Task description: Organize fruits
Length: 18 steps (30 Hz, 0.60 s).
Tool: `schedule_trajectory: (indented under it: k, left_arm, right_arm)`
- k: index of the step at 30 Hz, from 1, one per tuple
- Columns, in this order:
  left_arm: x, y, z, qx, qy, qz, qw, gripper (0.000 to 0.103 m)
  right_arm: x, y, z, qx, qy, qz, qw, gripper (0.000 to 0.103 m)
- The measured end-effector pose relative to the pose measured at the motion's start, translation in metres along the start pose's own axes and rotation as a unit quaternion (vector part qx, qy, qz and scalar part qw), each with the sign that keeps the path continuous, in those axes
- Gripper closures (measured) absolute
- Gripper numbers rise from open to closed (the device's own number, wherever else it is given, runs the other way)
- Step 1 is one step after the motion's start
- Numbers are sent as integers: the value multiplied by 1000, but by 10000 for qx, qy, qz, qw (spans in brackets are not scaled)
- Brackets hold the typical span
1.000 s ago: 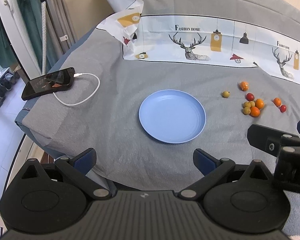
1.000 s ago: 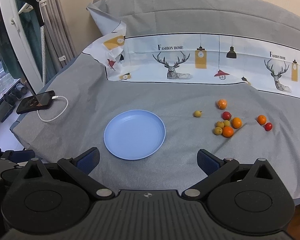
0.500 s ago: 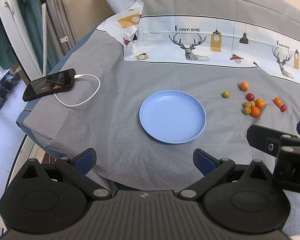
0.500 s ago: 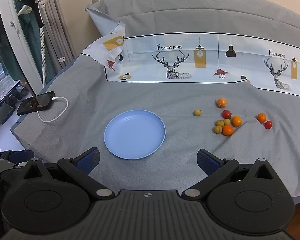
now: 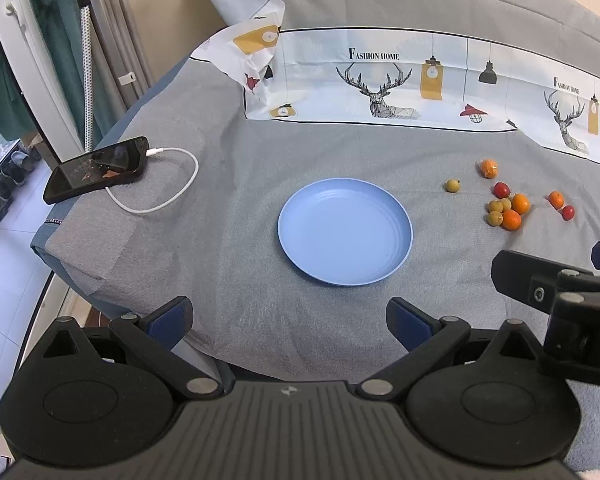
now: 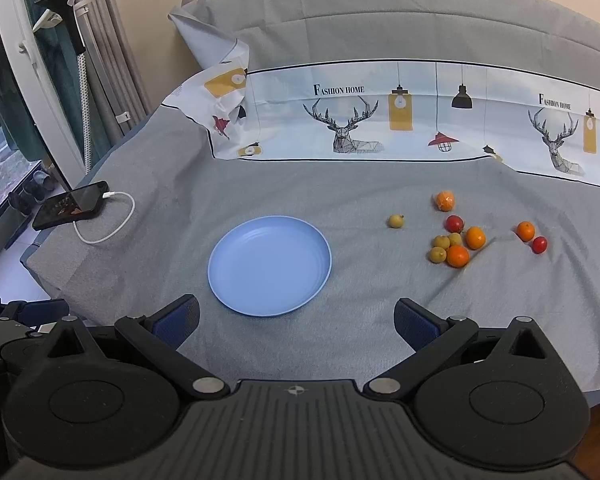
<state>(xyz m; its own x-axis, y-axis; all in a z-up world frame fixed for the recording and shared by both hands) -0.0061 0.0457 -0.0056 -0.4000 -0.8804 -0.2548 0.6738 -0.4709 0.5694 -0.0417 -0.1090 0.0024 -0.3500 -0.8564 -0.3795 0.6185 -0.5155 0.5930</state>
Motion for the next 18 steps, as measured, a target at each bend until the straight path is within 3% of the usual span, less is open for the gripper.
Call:
schedule_trajectory:
  k: [18]
  left_arm:
    - [0,-1,-3,-25,0,-15,10000,0]
  right_arm:
    - [2,-1,-3,-45,23,-55,10000,0]
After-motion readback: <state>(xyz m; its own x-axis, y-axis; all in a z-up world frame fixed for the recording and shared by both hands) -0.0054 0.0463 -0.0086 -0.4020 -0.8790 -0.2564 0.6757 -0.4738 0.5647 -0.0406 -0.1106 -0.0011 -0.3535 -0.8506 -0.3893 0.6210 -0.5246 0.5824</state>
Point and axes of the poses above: each gripper's, at about its wrist camera, not at the fingertips, and z roughly against the way its jaws point, x to its right, y to its top, the point moved 6 cm from there along -z, roughly the way its jaws point, and after that the axes turned 12 degrees about -z, right-handed, at the moved point
